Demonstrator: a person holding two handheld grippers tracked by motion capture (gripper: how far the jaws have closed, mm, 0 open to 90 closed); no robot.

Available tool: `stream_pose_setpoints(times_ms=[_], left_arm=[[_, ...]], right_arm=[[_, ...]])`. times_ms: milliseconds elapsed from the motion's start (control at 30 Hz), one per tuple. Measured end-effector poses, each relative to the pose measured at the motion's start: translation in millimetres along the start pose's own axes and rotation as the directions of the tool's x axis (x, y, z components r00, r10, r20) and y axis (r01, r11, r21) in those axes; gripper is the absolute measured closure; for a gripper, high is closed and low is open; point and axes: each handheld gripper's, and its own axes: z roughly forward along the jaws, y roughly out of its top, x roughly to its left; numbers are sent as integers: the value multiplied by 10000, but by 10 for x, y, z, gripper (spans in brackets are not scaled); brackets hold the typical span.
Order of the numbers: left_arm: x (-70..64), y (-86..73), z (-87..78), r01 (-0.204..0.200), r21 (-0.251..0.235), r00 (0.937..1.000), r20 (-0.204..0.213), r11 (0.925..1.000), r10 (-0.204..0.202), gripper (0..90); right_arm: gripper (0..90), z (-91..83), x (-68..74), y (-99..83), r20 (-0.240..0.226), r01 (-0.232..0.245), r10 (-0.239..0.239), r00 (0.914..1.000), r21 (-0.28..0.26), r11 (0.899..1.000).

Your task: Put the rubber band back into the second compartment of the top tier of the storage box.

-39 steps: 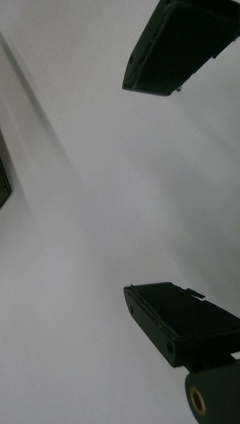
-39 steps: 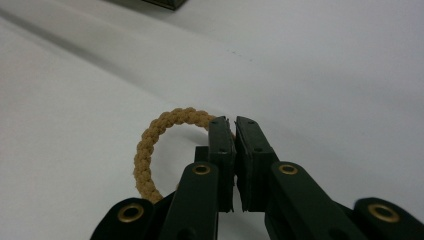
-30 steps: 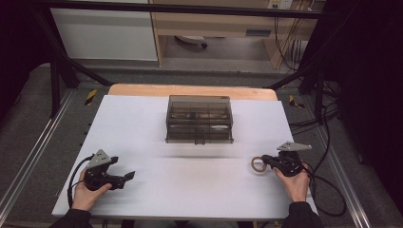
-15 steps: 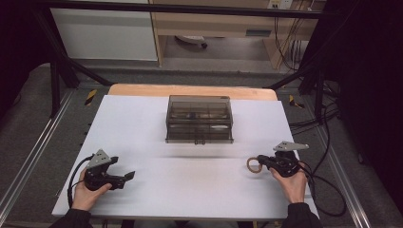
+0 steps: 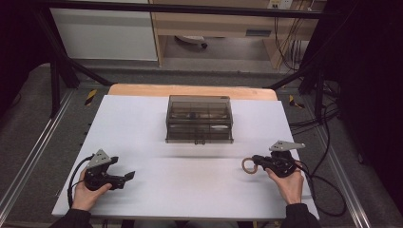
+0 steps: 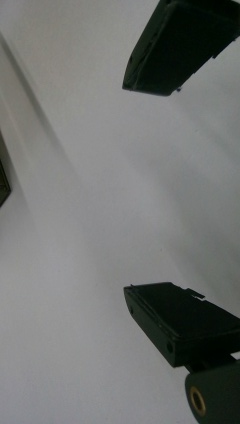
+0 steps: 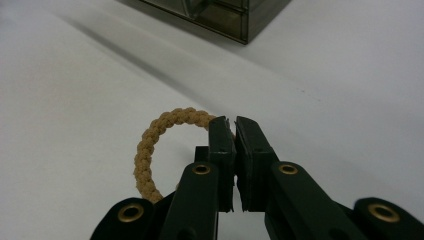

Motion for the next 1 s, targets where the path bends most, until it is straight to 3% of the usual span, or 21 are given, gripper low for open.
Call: stream_pose_setpoints(times_ms=[1000], left_arm=[[3,-3,2,38,9,10000,-6,10000,-38,65]], right_arm=[[864,11,256,250,-441,375,-385,9983,-239,9990]])
